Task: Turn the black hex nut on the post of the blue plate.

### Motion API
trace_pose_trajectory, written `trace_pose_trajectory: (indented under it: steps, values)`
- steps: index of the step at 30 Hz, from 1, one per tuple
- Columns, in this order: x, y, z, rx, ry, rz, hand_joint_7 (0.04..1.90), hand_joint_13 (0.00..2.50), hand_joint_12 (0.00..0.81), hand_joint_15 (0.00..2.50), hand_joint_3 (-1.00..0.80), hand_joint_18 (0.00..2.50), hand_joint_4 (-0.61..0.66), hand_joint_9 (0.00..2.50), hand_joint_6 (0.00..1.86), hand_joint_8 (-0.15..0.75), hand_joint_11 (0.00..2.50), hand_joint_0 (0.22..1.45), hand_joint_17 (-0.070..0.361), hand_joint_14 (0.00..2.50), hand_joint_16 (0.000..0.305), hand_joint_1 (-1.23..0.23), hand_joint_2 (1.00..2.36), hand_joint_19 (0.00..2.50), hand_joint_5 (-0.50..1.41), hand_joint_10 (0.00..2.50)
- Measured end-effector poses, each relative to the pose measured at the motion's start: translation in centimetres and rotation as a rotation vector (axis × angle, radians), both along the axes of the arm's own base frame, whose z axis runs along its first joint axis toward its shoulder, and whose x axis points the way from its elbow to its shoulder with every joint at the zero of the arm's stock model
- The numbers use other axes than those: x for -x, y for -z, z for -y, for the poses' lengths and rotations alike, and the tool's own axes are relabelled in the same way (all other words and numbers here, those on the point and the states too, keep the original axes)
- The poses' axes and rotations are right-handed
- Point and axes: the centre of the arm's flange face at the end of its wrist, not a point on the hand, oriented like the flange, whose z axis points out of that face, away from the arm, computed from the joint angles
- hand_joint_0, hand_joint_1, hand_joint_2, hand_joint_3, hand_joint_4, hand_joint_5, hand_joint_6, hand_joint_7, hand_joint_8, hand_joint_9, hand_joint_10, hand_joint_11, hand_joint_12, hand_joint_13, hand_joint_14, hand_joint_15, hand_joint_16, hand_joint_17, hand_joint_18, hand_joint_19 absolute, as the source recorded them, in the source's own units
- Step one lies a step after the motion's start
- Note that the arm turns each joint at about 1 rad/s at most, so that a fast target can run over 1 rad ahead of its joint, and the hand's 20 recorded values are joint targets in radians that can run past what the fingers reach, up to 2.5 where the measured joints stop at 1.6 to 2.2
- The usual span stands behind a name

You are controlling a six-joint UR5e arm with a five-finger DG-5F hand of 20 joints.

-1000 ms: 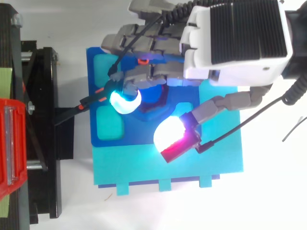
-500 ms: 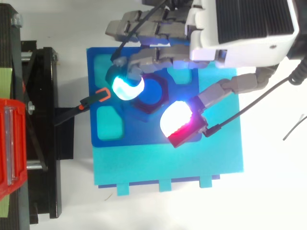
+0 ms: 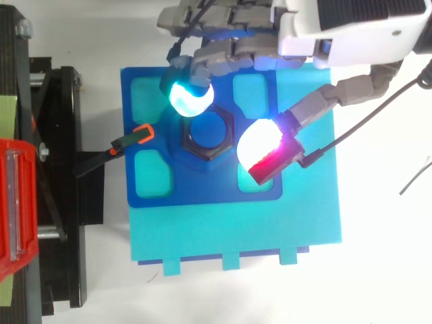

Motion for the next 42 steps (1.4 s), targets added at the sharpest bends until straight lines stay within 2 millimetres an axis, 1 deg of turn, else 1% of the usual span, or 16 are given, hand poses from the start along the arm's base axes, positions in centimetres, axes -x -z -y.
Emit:
trace_pose_trajectory:
  steps: [8,18,20,24,29,34,42]
  values:
    - [-0.2,-0.2,0.2,0.001,-0.003,0.024,0.92,0.01,0.349,0.02,-0.5,0.0,0.14,0.08,0.5,0.205,0.0,0.46,0.132,0.0,0.059,-0.31,1.0,0.11,-0.23,0.0]
    - [-1.5,-0.8,-0.7,0.004,-0.01,0.111,0.92,0.01,0.351,0.03,-0.5,0.0,0.13,0.08,0.5,0.206,0.0,0.46,0.132,0.0,0.059,-0.3,1.0,0.1,-0.23,0.0]
    - [-2.0,-0.7,-1.2,0.006,-0.005,0.132,0.92,0.01,0.351,0.02,-0.5,0.0,0.13,0.08,0.5,0.207,0.0,0.46,0.132,0.0,0.059,-0.31,1.0,0.1,-0.23,0.0]
    - [-3.2,0.2,-2.2,0.011,0.011,0.153,0.92,0.01,0.351,0.02,-0.5,0.0,0.14,0.08,0.5,0.207,0.0,0.46,0.132,0.0,0.059,-0.3,1.0,0.1,-0.23,0.0]
    - [-4.2,1.4,-3.8,0.019,0.017,0.151,0.92,0.01,0.351,0.02,-0.5,0.0,0.14,0.08,0.5,0.207,0.0,0.46,0.132,0.0,0.059,-0.3,1.0,0.1,-0.23,0.0]
    - [-4.6,1.9,-5.2,0.036,0.02,0.142,0.92,0.01,0.351,0.02,-0.5,0.0,0.14,0.08,0.5,0.207,0.0,0.46,0.132,0.0,0.059,-0.3,1.0,0.1,-0.23,0.0]
    - [-4.4,2.3,-6.8,0.06,0.012,0.101,0.92,0.01,0.351,0.02,-0.5,0.0,0.14,0.08,0.5,0.207,0.0,0.46,0.132,0.0,0.059,-0.3,1.0,0.1,-0.23,0.0]
